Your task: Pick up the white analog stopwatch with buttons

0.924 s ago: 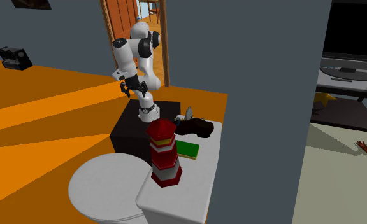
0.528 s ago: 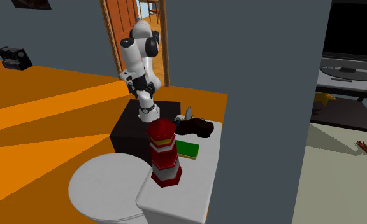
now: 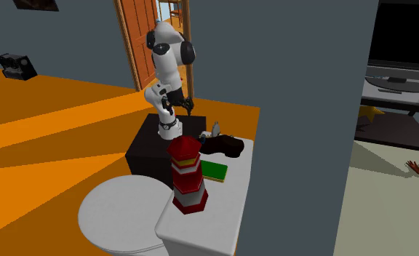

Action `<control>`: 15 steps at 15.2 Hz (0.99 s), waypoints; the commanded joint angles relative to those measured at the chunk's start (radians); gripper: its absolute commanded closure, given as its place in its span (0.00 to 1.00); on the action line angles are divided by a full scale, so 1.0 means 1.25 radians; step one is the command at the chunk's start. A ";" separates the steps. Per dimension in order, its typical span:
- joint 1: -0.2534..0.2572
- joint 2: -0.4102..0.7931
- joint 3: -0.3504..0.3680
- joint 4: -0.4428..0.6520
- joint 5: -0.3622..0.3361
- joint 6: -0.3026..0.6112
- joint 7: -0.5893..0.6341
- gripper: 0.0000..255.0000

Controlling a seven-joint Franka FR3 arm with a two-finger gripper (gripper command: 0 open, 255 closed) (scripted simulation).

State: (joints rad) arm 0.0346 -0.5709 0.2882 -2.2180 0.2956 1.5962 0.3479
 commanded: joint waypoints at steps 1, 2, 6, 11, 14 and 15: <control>0.000 0.043 0.029 0.041 0.015 0.013 0.048 0.00; 0.000 0.065 0.043 0.063 0.020 0.018 0.071 0.00; -0.003 0.161 0.098 0.162 0.027 0.038 0.166 0.00; -0.002 0.299 0.164 0.309 0.004 0.057 0.293 0.00; 0.006 0.394 0.200 0.411 -0.030 0.061 0.375 0.00; 0.012 0.425 0.210 0.445 -0.044 0.061 0.400 0.00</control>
State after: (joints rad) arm 0.0437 -0.0704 0.5377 -1.6906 0.2525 1.6656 0.8152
